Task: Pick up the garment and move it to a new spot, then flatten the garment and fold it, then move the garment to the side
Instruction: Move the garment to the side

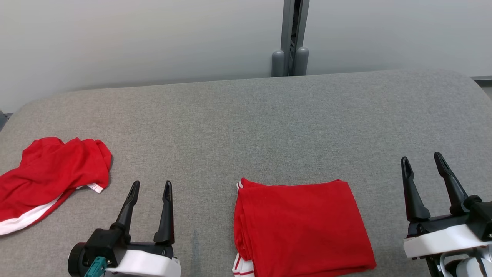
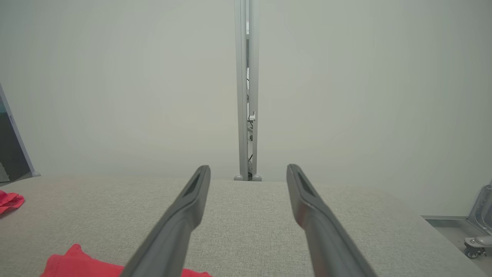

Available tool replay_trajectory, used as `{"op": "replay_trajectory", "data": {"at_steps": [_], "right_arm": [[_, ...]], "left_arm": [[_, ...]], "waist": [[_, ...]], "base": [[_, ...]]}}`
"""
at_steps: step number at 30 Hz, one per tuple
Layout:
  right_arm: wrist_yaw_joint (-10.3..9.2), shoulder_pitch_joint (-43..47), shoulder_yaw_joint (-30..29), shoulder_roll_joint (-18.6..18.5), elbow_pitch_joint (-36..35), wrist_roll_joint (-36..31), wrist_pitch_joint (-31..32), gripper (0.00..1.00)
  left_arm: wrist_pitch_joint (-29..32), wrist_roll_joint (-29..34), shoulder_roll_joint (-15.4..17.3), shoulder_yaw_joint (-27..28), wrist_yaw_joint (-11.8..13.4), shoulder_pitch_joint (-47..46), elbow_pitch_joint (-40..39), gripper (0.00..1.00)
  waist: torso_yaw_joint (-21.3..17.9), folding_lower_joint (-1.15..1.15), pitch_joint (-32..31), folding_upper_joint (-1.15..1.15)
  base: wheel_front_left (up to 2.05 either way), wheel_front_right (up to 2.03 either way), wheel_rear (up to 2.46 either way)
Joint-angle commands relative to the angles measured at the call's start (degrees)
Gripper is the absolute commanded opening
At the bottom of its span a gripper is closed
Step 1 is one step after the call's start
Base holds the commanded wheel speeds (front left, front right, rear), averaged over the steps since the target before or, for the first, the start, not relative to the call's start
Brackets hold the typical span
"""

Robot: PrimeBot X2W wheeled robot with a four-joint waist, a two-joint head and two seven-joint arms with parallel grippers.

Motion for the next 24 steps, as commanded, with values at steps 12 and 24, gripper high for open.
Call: {"op": "replay_trajectory", "data": {"at_steps": [12, 24], "right_arm": [[-0.02, 0.3, 0.2, 0.0, 0.4, 0.0, -0.3, 1.00], [-0.02, 0.6, -0.3, 0.2, 1.0, 0.4, -0.3, 1.00]], "left_arm": [[-0.2, 0.0, 0.2, -0.3, 0.1, -0.1, 0.0, 1.00], [-0.2, -0.2, 0.2, -0.5, 0.2, 0.1, 0.3, 1.00]], "waist": [[0.3, 0.00, -0.1, 0.00], [0.4, 0.00, -0.6, 0.00]], "base": [[0.00, 0.00, 0.00], [0.00, 0.00, 0.00]]}}
